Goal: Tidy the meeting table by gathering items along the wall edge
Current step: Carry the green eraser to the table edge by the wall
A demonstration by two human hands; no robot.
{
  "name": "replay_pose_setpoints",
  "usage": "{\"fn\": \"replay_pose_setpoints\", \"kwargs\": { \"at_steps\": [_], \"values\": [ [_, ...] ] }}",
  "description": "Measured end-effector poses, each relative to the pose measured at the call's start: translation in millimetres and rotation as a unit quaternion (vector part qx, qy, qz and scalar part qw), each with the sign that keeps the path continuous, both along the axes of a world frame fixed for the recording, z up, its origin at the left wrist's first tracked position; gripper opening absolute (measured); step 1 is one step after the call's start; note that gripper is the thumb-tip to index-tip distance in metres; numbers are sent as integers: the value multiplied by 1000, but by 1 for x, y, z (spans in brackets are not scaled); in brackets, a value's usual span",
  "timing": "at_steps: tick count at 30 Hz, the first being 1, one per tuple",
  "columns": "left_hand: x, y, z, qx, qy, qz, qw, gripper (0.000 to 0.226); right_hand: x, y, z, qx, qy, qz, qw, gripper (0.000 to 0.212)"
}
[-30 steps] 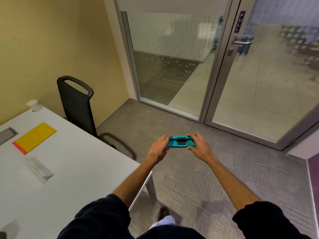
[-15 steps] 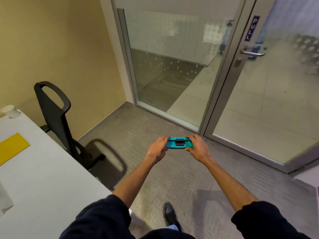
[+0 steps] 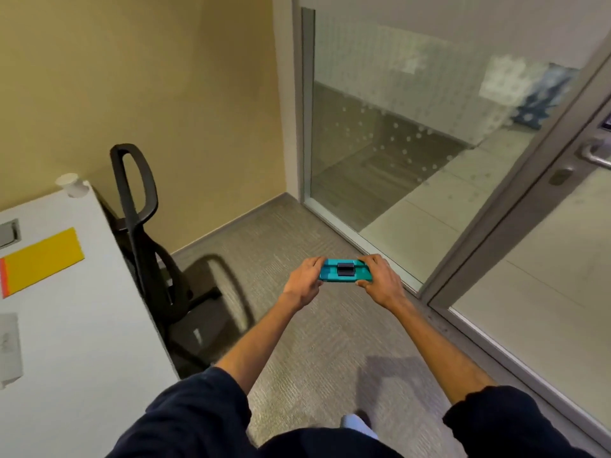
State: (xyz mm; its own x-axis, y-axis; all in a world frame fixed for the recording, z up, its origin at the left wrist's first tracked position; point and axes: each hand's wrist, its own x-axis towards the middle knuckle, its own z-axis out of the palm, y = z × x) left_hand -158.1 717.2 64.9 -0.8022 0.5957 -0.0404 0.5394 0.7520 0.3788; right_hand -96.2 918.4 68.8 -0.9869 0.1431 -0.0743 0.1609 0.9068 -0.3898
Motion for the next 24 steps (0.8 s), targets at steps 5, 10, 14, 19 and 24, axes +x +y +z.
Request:
{"fn": "replay_pose_setpoints", "kwargs": {
  "at_steps": [5,10,14,19,24],
  "values": [
    [-51,2,-5,-3,-4,63,998,59,-73,6,-5,-18,0,63,998,58],
    [-121,19,-5,-3,2,117,993,58,-161,27,-5,-28,2,112,993,60],
    [-170,39,4,1,13,158,987,56,-231,46,1,-42,-3,145,988,61],
    [-218,43,11,-3,13,212,977,56,-300,50,9,-45,-6,191,981,62],
    [-271,32,11,3,31,248,968,54,-367,36,10,-60,-11,220,974,63]
  ]
}}
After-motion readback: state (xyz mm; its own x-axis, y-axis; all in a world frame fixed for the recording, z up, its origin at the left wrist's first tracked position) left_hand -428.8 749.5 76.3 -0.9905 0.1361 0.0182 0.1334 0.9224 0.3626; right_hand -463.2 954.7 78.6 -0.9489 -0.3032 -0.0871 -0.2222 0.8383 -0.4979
